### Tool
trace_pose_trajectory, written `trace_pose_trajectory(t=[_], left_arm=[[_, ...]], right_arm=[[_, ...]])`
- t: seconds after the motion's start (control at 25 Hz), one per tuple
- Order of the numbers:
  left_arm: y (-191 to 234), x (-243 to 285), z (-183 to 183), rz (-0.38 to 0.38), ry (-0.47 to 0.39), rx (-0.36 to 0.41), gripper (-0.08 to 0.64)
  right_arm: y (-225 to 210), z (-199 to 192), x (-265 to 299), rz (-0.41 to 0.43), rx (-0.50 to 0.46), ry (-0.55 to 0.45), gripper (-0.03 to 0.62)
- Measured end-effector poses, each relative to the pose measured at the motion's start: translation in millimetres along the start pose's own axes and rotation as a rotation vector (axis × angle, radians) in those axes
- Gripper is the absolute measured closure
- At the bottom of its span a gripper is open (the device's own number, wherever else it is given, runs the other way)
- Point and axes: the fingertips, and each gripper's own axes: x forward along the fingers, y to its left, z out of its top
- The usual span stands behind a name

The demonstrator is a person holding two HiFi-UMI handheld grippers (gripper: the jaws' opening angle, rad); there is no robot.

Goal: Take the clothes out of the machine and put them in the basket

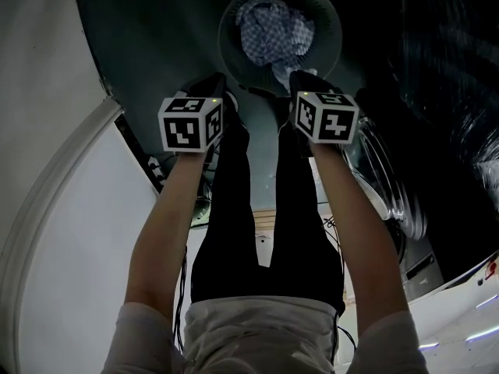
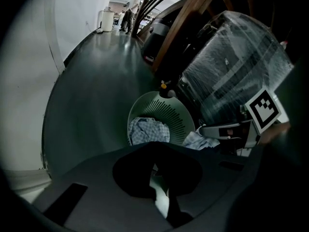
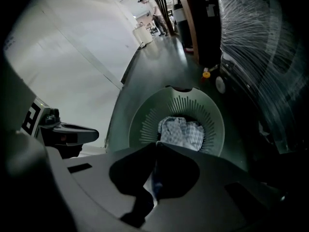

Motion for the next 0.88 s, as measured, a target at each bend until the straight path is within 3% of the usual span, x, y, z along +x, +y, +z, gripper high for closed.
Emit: trace_pose_trajectory(t=[0.4, 0.88], left_arm=[[11, 39, -16, -0.003, 0.104, -0.087, 0.540], [16, 50, -7, 0.009, 0.107, -0.122, 0.540]], right_arm=[[-17, 6, 31, -0.041, 0.034, 0.073, 0.574], [-20, 8, 39, -0.058, 0.078, 0.105, 0.571]])
